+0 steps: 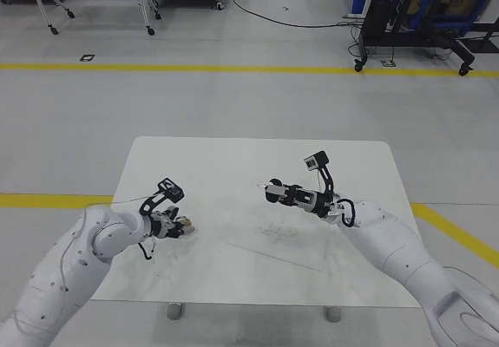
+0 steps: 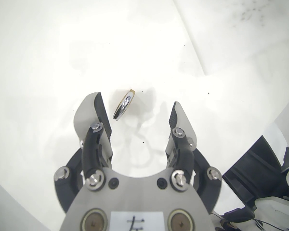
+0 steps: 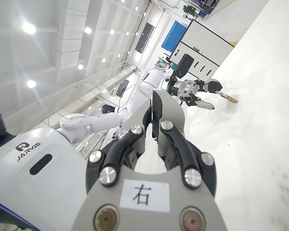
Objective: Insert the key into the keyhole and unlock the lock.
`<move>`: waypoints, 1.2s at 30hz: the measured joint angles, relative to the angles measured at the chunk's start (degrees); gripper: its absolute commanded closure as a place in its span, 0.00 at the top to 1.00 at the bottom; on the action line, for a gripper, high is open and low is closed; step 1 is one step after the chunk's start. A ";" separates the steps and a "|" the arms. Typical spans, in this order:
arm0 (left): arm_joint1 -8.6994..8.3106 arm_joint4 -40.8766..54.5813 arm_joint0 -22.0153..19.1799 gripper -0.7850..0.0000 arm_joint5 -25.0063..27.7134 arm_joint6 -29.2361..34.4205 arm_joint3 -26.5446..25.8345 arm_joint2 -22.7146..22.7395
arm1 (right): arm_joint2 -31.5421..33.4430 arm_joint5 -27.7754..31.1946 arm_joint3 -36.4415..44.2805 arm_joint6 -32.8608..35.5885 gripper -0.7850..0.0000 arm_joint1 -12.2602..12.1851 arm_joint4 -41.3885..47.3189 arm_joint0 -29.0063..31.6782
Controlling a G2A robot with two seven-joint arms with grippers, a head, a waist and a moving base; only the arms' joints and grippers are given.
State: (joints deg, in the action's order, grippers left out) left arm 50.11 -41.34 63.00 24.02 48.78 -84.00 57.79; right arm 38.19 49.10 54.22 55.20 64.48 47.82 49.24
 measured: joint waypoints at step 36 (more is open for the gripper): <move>1.72 2.78 0.34 0.00 -6.58 -5.18 2.04 1.15 | 0.18 0.90 1.48 -0.91 0.00 -0.58 -1.13 0.75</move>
State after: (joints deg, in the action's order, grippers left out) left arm 51.83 -38.56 63.34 17.44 43.60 -81.97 58.95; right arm 38.37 50.01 55.70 54.29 63.90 46.69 49.99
